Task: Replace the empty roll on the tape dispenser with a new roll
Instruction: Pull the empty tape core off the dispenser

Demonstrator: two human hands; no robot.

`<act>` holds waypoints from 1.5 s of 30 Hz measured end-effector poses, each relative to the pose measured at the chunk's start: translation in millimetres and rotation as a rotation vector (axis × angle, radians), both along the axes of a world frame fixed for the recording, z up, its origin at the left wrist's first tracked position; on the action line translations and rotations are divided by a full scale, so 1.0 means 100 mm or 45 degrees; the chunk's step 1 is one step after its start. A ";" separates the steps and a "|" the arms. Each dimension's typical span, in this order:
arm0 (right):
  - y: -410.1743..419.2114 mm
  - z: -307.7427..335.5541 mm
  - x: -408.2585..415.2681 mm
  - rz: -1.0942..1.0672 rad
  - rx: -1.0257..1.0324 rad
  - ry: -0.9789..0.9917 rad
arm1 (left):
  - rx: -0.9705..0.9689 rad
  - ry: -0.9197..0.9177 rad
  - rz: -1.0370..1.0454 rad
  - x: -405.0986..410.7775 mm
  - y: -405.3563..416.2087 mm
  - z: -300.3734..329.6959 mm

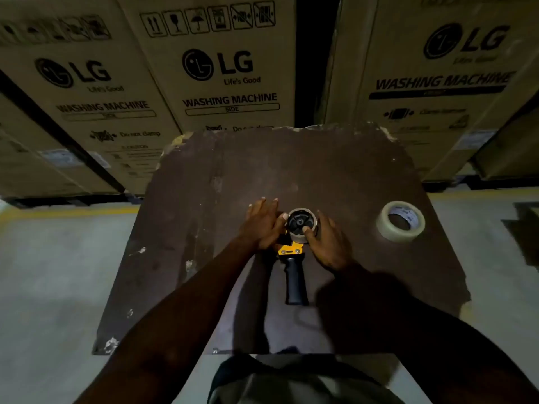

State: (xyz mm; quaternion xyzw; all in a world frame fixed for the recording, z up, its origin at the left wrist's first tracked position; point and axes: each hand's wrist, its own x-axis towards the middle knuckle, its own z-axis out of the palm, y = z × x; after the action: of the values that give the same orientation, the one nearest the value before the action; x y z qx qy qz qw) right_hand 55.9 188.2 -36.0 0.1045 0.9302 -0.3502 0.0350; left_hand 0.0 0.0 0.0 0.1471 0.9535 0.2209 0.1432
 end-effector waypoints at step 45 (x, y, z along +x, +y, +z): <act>0.16 -0.20 -0.45 -0.193 -0.446 -0.223 | 0.212 -0.656 -0.019 -0.82 0.24 -0.52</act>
State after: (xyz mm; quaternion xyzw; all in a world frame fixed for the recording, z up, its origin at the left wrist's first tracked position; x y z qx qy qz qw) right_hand 10.6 204.3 -56.3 0.1966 0.8380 -0.4976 0.1069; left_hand -82.4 24.1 -51.8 0.1045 0.8629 0.3277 0.3702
